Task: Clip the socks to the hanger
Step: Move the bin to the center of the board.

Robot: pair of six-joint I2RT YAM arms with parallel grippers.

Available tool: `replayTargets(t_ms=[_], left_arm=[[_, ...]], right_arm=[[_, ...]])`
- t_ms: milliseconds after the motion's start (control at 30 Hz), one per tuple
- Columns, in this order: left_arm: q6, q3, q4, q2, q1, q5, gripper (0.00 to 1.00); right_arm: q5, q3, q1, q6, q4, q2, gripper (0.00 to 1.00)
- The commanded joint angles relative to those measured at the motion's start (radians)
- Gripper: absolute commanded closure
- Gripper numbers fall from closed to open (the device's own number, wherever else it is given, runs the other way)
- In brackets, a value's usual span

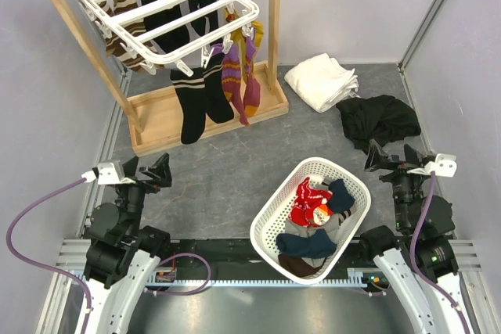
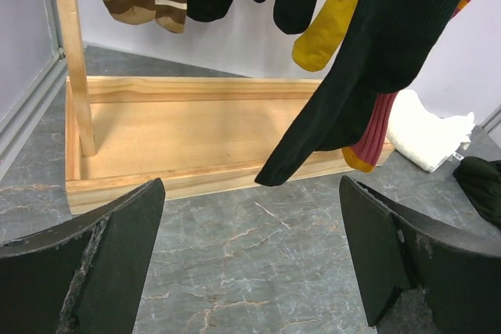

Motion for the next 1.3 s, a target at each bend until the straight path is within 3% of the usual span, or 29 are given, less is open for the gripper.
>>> replayTargets(t_ms=[0,233,467,667,833,1133,1267], left_arm=[[0.038,-0.002,0.037,-0.012,0.005,0.012,0.01],[0.025,0.001,0.028,0.053,0.008,-0.007,0.01],[0.010,0.027,0.029,0.226,0.008,0.062,0.02],[-0.008,0.091,0.042,0.539,0.007,0.105,0.02],[0.024,0.191,0.112,0.818,0.016,0.044,0.02],[-0.021,0.341,0.244,1.229,0.313,0.206,0.03],[-0.008,0.430,0.227,1.436,0.356,0.222,0.03]], right_arm=[[-0.008,-0.012,0.004,-0.014,0.035,-0.028,0.02],[-0.003,-0.018,0.006,-0.011,0.032,-0.062,0.02],[-0.002,-0.024,0.039,-0.009,0.030,-0.082,0.02],[-0.003,-0.023,0.073,-0.008,0.022,-0.097,0.02],[-0.011,-0.026,0.098,-0.008,0.019,-0.118,0.02],[-0.018,-0.023,0.135,-0.011,0.012,-0.131,0.02],[-0.020,-0.024,0.145,-0.011,0.010,-0.131,0.02]])
